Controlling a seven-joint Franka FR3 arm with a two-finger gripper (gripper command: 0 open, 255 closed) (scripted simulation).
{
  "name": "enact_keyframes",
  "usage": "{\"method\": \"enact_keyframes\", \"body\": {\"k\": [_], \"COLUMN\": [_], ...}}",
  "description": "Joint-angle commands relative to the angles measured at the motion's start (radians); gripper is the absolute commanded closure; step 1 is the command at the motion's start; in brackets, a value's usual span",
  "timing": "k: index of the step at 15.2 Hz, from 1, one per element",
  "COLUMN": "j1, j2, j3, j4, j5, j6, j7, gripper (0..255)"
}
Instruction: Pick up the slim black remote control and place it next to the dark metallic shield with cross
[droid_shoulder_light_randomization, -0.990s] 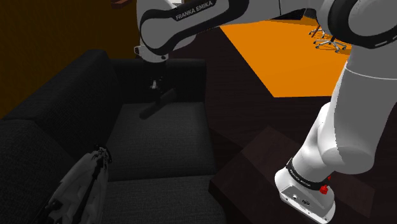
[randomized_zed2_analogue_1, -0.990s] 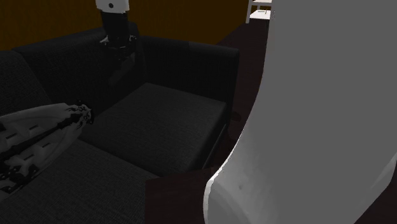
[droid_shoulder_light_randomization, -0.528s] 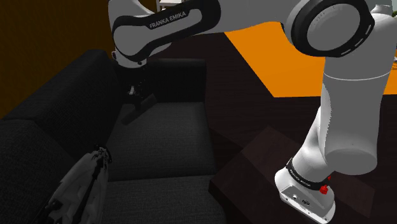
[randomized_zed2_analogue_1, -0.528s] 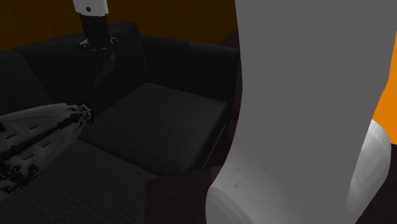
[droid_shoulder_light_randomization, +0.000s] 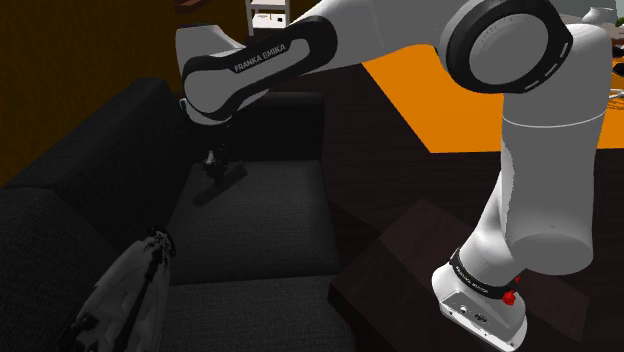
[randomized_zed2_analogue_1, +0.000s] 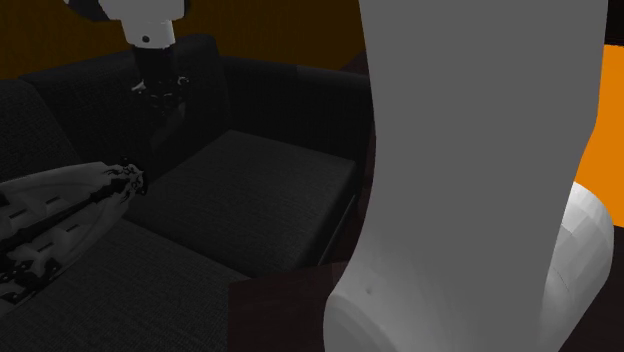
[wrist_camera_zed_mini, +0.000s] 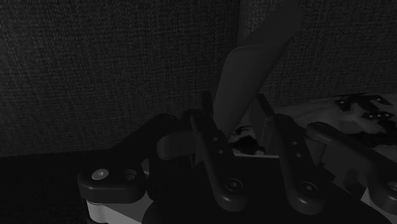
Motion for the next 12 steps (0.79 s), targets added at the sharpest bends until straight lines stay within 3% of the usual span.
{"method": "enact_keyframes", "body": {"k": [1, 12], "j1": [0.000, 0.004], "j2": [0.006, 0.070], "j3": [0.000, -0.004], "j4": [-0.018, -0.076], "j5": [0.000, -0.006], "j6": [0.025, 0.146], "j7": [-0.001, -0.007], "gripper": [255, 255]}}
